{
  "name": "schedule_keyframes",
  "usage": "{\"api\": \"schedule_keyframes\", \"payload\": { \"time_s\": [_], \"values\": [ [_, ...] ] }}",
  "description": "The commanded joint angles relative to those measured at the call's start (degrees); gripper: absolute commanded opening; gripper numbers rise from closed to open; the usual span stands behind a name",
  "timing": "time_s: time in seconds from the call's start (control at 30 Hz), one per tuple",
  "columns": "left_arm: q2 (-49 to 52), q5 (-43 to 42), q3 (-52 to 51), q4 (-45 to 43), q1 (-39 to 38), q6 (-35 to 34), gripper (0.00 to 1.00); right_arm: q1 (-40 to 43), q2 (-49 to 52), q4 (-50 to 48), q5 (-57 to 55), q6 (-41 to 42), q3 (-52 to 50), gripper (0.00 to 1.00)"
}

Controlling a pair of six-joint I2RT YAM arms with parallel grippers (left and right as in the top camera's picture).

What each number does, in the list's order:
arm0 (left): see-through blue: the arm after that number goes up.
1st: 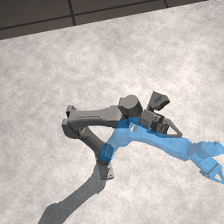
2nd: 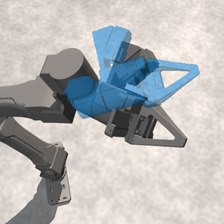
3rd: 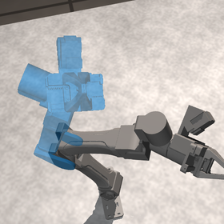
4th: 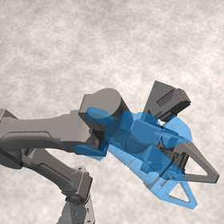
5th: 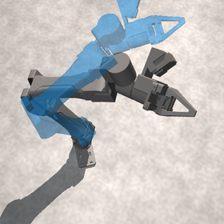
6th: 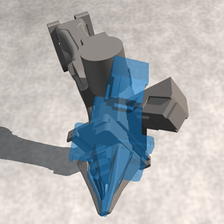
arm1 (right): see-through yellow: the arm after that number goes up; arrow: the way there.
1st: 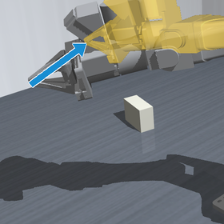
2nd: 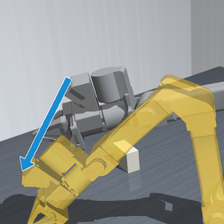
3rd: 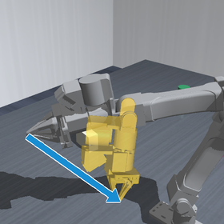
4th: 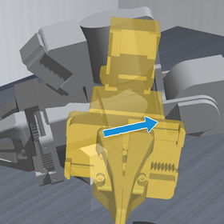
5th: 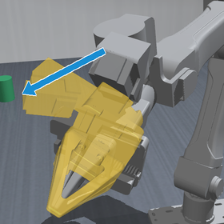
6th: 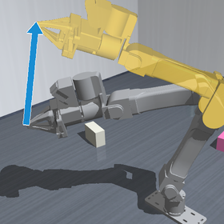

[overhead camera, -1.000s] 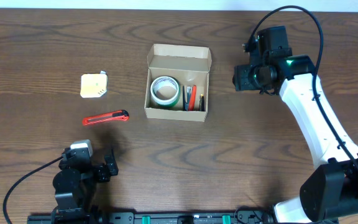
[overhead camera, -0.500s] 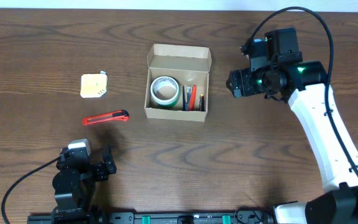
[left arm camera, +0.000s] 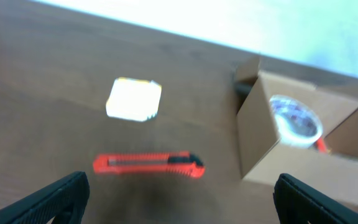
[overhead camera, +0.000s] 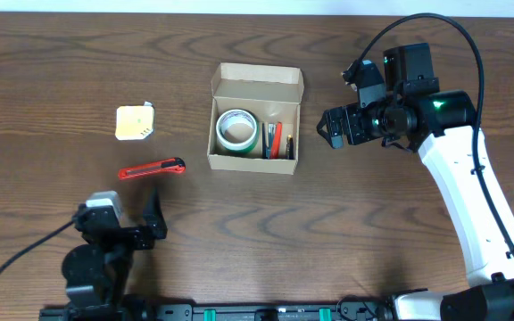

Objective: Pack container
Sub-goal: 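Reach the left gripper to the yellow notepad and grasp it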

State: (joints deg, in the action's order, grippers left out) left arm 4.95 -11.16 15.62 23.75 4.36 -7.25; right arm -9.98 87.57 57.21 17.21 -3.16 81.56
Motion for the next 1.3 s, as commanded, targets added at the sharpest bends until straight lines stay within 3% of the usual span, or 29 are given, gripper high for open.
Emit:
{"api": "schedule_keyframes", "payload": {
  "time_s": [0.0, 0.3, 0.47, 0.87, 1.27],
  "values": [
    [7.2, 1.3, 8.4, 0.2, 0.2, 2.6, 0.95, 0.2, -1.0, 0.0, 1.0, -0.8, 0.0, 0.99],
    [39.8, 9.9, 31.4, 11.3, 0.2, 8.8, 0.95, 0.2, -1.0, 0.0, 1.0, -0.8, 0.0, 0.99],
    [53.7, 9.8, 38.5, 9.3, 0.2, 8.7, 0.95, 0.2, -1.0, 0.0, 1.0, -0.8, 0.0, 0.99],
    [70.1, 9.6, 39.1, -0.7, 0.2, 16.9, 0.95, 0.2, -1.0, 0.0, 1.0, -0.8, 0.0, 0.99],
    [88.0, 8.9, 46.1, -3.5, 0.2, 24.0, 0.95, 0.2, -1.0, 0.0, 1.0, -0.8, 0.0, 0.99]
  ]
}}
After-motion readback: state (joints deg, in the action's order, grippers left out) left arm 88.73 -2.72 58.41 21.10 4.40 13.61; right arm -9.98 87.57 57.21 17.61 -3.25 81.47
